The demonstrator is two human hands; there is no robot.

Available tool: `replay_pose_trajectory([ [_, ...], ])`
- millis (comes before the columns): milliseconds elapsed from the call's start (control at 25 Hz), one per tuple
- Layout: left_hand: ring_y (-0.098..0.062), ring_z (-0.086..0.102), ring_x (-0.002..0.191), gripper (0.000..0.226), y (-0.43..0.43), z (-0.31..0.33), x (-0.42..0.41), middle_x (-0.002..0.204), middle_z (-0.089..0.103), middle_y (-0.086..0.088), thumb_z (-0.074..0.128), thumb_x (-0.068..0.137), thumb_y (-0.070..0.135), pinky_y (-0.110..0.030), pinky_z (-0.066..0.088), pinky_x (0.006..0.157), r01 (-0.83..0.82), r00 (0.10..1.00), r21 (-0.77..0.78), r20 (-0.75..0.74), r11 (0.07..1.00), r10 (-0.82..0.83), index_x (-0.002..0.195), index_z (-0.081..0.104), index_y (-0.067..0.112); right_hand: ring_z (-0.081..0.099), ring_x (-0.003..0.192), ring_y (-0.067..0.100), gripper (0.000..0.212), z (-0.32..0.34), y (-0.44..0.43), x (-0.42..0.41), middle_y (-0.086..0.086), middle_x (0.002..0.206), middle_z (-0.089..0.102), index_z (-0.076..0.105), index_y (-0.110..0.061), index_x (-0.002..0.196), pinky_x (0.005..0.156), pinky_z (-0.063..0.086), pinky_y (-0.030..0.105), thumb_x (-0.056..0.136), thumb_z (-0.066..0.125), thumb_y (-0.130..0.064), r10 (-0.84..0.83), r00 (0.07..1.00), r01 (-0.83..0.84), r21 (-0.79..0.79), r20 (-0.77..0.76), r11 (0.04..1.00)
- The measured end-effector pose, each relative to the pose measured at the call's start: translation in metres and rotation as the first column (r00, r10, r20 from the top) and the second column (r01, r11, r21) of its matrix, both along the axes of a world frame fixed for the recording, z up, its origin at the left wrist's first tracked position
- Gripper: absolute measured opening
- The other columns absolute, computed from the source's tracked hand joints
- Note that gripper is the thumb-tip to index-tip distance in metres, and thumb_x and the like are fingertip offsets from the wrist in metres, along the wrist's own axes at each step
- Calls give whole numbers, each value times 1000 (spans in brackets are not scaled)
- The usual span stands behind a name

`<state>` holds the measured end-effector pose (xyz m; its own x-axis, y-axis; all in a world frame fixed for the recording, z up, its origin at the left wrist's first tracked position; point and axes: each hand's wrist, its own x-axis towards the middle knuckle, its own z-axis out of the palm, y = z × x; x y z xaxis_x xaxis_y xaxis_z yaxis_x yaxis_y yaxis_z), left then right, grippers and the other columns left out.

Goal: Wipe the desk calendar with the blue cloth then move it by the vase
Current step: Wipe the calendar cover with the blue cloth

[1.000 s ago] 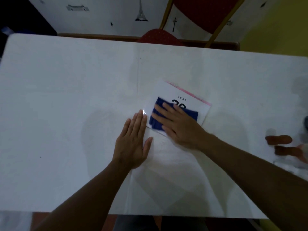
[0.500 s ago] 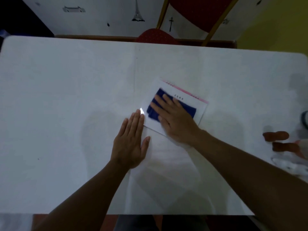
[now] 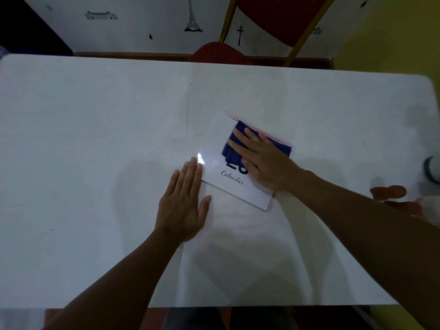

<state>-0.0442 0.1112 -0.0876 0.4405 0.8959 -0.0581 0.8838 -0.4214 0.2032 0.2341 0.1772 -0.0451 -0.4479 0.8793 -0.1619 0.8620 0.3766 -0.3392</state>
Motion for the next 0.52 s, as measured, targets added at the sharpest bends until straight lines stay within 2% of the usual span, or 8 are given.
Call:
replay_pose_trajectory([
  [120, -21, 2, 165, 76, 0, -1, 0, 177, 4, -10, 25, 107, 52, -43, 14, 133, -5, 1000, -2, -25, 1000, 5, 167, 6, 9, 14, 159, 30, 57, -4, -6, -30, 7, 171, 21, 30, -16, 162, 128, 14, 51, 106, 42, -19, -51, 999, 51, 11, -11, 999],
  [320, -20, -1, 165, 76, 0, 1, 0, 177, 1, -10, 22, 107, 52, -42, 12, 134, -2, 998, -23, -65, 1000, 0, 167, 4, 9, 12, 160, 23, 57, 0, -60, -24, 2, 172, 21, 28, -22, 163, 131, 8, 43, 107, 38, -26, 187, 981, -187, 10, -58, 982],
  [440, -21, 0, 165, 75, 1, 8, 0, 177, 2, -10, 19, 107, 53, -41, 11, 134, 2, 998, -55, -69, 999, -6, 167, 3, 10, 9, 161, 22, 60, 5, -76, -15, 2, 173, 16, 24, -21, 164, 131, 6, 42, 107, 42, -25, 277, 961, -277, -9, -8, 961],
  [520, -23, 1, 164, 75, 2, 17, 1, 176, 1, -11, 19, 107, 51, -41, 10, 134, 11, 997, -99, -78, 995, -19, 166, 4, 8, 10, 160, 22, 61, 10, -78, -14, 2, 173, 16, 26, -22, 163, 131, 7, 40, 105, 45, -20, 280, 959, -282, -37, -49, 959],
])
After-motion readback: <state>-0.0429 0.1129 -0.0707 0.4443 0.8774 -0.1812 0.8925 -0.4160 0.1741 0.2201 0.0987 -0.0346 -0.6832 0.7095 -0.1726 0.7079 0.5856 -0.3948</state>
